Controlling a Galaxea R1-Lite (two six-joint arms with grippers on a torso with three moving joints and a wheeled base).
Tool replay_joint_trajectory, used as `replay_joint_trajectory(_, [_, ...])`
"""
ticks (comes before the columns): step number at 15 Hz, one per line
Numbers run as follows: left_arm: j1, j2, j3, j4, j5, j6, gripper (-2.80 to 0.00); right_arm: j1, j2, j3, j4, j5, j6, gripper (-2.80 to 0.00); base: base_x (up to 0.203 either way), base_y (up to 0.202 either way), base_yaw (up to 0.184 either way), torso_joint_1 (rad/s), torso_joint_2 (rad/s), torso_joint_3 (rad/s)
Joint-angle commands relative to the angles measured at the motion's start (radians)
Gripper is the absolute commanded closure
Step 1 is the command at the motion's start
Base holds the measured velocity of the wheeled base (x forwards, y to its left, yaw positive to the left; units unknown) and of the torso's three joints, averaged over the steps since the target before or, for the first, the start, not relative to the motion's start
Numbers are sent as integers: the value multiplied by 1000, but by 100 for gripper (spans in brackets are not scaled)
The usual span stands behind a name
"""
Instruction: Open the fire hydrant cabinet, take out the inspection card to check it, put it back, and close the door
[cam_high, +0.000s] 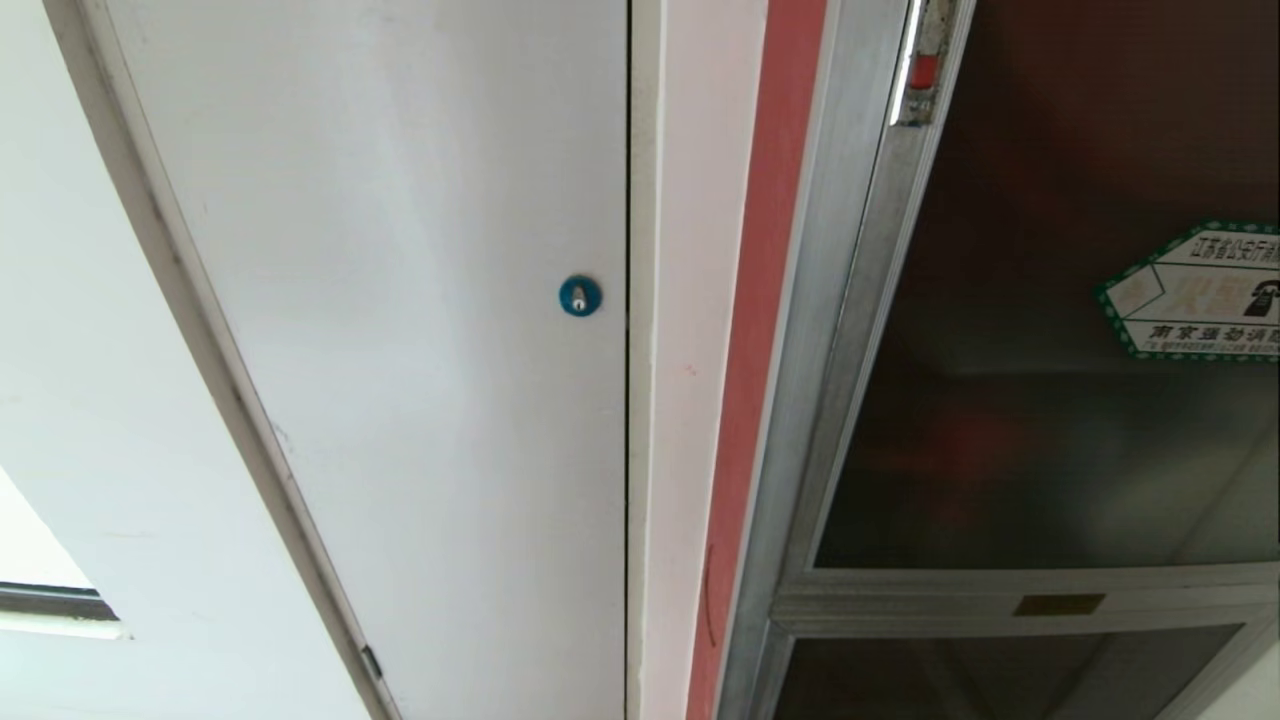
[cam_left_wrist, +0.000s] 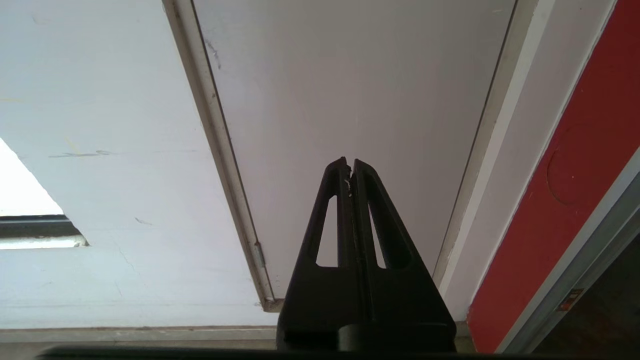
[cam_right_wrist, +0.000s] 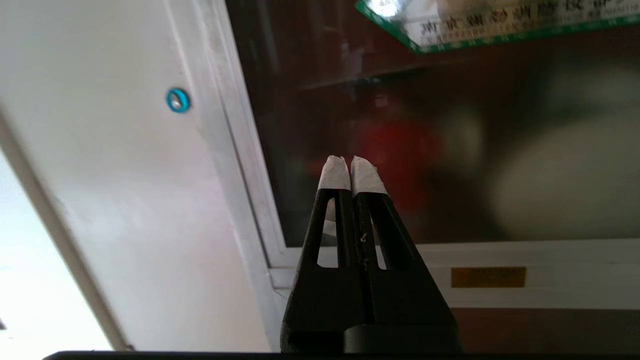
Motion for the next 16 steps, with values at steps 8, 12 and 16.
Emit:
replay_joint_trajectory(8, [0,1,12,0,0,0,0,1,-5,199,-58,-64,-131,0,0,0,0,0,0,0])
replay_joint_trajectory(12, [0,1,12,0,0,0,0,1,-5,199,42,-71,-130,0,0,0,0,0,0,0])
replay_joint_trajectory(16, [0,1,12,0,0,0,0,1,-6,200,77,-92,-133,0,0,0,0,0,0,0])
